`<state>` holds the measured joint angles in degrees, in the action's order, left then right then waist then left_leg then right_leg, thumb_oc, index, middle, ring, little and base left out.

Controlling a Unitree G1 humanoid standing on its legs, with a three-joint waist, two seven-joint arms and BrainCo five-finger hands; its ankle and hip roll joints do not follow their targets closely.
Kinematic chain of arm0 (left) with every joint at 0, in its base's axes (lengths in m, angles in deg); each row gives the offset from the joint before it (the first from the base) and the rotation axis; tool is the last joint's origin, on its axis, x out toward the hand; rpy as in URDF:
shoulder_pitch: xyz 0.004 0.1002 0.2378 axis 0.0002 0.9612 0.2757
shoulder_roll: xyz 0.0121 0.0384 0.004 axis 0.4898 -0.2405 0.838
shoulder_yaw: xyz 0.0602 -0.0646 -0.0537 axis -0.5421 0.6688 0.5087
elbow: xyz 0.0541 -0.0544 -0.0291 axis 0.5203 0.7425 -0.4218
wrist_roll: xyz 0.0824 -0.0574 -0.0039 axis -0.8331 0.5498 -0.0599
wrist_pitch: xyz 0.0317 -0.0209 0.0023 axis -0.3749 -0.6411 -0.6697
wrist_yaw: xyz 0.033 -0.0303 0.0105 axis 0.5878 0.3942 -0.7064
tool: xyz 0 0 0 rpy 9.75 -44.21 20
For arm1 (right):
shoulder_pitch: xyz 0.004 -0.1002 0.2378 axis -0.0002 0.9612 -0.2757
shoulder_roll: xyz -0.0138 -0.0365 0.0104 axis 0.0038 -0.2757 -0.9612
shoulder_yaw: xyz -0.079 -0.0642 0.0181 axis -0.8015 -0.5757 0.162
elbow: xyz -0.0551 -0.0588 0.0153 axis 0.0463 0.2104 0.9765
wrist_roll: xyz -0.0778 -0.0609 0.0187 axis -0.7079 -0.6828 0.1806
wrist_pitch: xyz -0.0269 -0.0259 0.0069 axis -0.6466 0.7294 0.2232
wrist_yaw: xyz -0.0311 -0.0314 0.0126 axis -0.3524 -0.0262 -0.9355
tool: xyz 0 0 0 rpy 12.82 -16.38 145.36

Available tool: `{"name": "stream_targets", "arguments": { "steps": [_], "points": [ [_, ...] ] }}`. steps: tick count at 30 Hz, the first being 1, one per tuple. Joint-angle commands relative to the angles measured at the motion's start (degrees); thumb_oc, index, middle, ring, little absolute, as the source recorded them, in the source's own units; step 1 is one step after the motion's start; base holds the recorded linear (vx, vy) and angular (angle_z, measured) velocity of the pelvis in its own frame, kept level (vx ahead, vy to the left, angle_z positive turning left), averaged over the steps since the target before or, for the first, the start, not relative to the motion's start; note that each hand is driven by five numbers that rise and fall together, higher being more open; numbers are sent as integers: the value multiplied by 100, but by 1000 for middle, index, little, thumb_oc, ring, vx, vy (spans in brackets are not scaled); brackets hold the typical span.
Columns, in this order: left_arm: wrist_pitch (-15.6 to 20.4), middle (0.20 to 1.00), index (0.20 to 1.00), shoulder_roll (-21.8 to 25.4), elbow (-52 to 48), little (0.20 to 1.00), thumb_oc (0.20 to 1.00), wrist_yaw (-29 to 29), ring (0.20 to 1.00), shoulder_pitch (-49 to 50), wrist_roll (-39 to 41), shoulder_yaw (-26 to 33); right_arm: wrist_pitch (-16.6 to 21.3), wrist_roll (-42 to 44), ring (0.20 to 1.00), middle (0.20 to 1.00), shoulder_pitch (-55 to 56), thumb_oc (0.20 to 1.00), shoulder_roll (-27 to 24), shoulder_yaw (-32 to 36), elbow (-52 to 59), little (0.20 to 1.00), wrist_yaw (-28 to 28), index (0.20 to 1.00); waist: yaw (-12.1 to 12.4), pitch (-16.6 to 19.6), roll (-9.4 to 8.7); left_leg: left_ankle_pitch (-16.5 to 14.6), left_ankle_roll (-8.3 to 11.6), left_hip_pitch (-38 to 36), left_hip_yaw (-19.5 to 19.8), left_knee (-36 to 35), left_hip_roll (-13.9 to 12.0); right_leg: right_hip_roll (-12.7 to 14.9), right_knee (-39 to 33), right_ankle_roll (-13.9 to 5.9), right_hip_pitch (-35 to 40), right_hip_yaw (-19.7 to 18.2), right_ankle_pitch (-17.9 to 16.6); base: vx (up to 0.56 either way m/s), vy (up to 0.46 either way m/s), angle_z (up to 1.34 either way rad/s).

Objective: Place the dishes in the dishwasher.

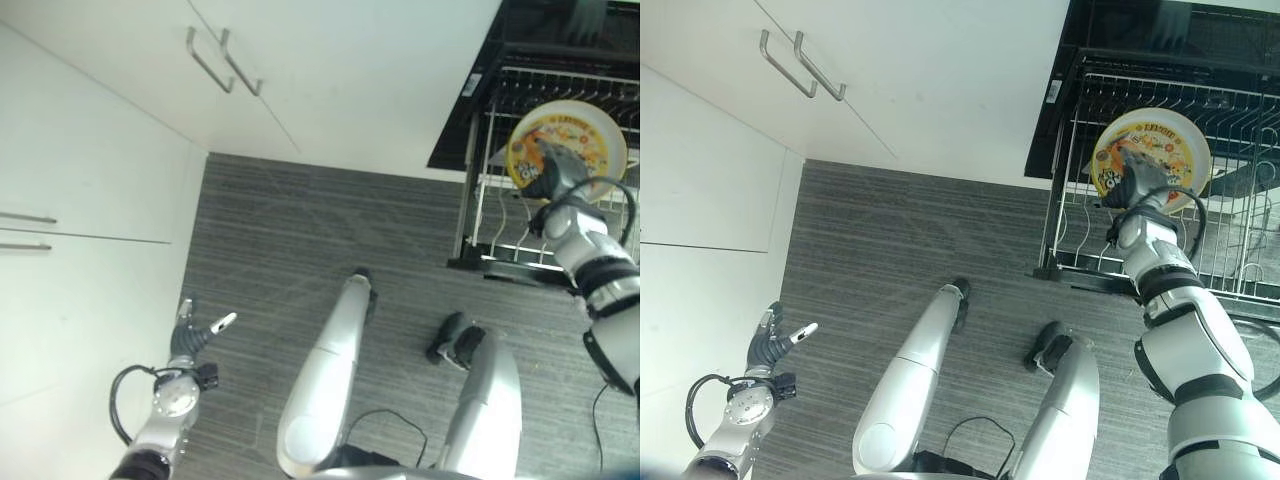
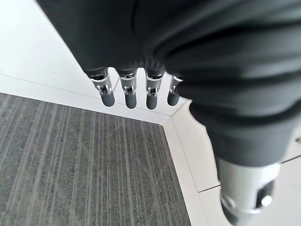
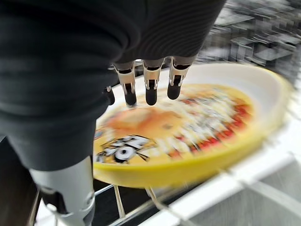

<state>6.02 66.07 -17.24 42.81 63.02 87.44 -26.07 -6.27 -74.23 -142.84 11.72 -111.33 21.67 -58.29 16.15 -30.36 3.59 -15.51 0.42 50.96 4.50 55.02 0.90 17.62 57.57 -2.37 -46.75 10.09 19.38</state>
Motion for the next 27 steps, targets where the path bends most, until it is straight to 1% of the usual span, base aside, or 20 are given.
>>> {"name": "stream_targets", "arguments": {
  "steps": [1,3,5,7,9,10,11,12,13,14,16,17,18,20,22,23,26,27],
  "points": [
    [-31,1000,1000,162,-89,1000,1000,-106,1000,430,42,337,-60,1690,1000,1000,737,1000,-72,402,613,1000,-495,1000,16,59,-36,331,-182,-328,28,-311,-91,-245,-197,117,127,-3,-686,68,-11,-6],
    [-85,1000,1000,133,-162,1000,1000,-120,1000,547,-12,431,-160,2181,1000,1000,1030,1000,-30,754,1226,1000,-730,1000,-35,59,-116,349,-173,-431,20,-395,-134,-275,-304,117,244,16,-725,52,-13,-8],
    [-143,1000,1000,97,-220,1000,1000,-153,1000,634,-63,507,-200,2607,1000,1000,1277,1000,-1,968,1690,1000,-865,1000,-79,59,-187,382,-159,-535,7,-493,-172,-302,-413,112,358,35,-769,47,-14,-5],
    [-205,1000,1000,38,-268,1000,1000,-213,1000,721,-151,574,-205,3147,1000,1000,1567,1000,128,1315,2283,1000,-1053,1000,-134,60,-292,441,-125,-708,-14,-669,-229,-340,-630,91,570,67,-844,60,-24,-9],
    [-259,1000,1000,-4,-284,1000,1000,-266,1000,744,-195,602,-137,3554,1000,1000,1735,1000,276,1623,2742,1000,-1094,1000,-176,61,-379,513,-99,-905,-48,-898,-277,-376,-880,65,794,101,-925,59,-20,-9],
    [-275,1000,1000,-67,-255,1000,1000,-301,1000,768,-228,596,115,3824,1000,1000,1903,1000,426,1892,2997,1000,-998,1000,-212,107,-429,570,-75,-1050,-68,-1092,-308,-407,-1090,42,955,109,-985,67,-3,-10],
    [-276,1000,1000,-112,-234,1000,1000,-344,1000,787,-246,574,526,4006,1000,1000,2001,1000,545,2119,3170,1000,-767,1000,-226,147,-465,606,-65,-1166,-80,-1244,-312,-429,-1275,14,1095,119,-1032,71,-5,-12],
    [-239,1000,1000,-159,-166,1000,1000,-407,1000,788,-229,531,633,4093,1000,1000,1993,1000,697,2376,3340,1000,-407,1000,-234,193,-511,633,-64,-1308,-85,-1432,-324,-449,-1492,-21,1266,144,-1081,-35,-2,-11],
    [-190,1000,1000,-189,-116,1000,1000,-449,1000,770,-227,497,543,4389,1000,1000,2006,1000,790,2491,3417,1000,-477,1000,-239,216,-531,843,-83,-1334,-97,-1627,-327,-449,-1696,25,1315,207,-1264,-31,-4,-11],
    [-164,1000,1000,-252,-54,1000,1000,-504,1000,758,-267,467,489,4705,1000,1000,2120,1000,941,2576,3529,1000,-459,1000,-245,263,-568,901,-73,-1495,-107,-1842,-322,-452,-1941,3,1491,246,-1330,-37,5,-10],
    [-219,1000,1000,-296,-46,1000,1000,-521,1000,745,-269,489,341,5225,1000,1000,2404,1000,1128,2710,3935,1000,-732,1000,-284,310,-627,998,-69,-1756,-130,-2171,-311,-478,-2329,-25,1774,285,-1450,42,11,-1],
    [-207,1000,1000,-326,-10,1000,1000,-536,1000,758,-282,512,380,5263,1000,1000,2588,1000,1245,2755,4238,1000,-817,1000,-328,340,-669,1057,-62,-1880,-155,-2339,-323,-492,-2536,-49,1896,295,-1527,39,13,3],
    [-217,1000,1000,-359,39,1000,1000,-553,1000,760,-308,537,331,5292,1000,1000,2743,1000,1325,2789,4485,1000,-860,1000,-377,382,-715,1099,-48,-1999,-188,-2491,-337,-521,-2737,-64,2017,293,-1585,37,7,-3],
    [-215,1000,1000,-437,185,1000,1000,-596,1000,754,-367,568,383,5143,1000,1000,2997,1000,1432,2818,4723,1000,-854,1000,-468,471,-793,1204,-8,-2257,-273,-2827,-368,-581,-3177,-122,2269,288,-1736,29,2,-12],
    [-226,1000,1000,-513,304,1000,1000,-660,1000,753,-418,588,364,5403,1000,1000,3179,1000,1483,2898,4929,1000,-878,1000,-541,548,-865,1286,17,-2500,-343,-3136,-384,-651,-3580,-165,2520,291,-1869,22,-11,-18],
    [-176,1000,1000,-582,438,1000,1000,-695,1000,771,-435,613,407,5437,1000,1000,3377,1000,1553,2963,5038,1000,-866,1000,-609,631,-916,1348,37,-2695,-410,-3390,-391,-699,-3898,-217,2703,275,-1985,29,-9,-16],
    [-61,1000,1000,-736,648,1000,1000,-729,1000,838,-370,693,397,5514,1000,1000,3857,1000,1683,3125,5193,1000,-748,1000,-752,805,-970,1486,62,-3081,-535,-3898,-415,-772,-4416,-316,3037,237,-2190,31,16,-15],
    [-29,1000,1000,-827,729,1000,1000,-741,1000,870,-408,763,430,5437,1000,1000,4072,1000,1809,3225,5266,1000,-739,1000,-826,905,-987,1530,62,-3286,-591,-4135,-420,-795,-4636,-364,3210,228,-2266,29,27,-14]
  ]
}}
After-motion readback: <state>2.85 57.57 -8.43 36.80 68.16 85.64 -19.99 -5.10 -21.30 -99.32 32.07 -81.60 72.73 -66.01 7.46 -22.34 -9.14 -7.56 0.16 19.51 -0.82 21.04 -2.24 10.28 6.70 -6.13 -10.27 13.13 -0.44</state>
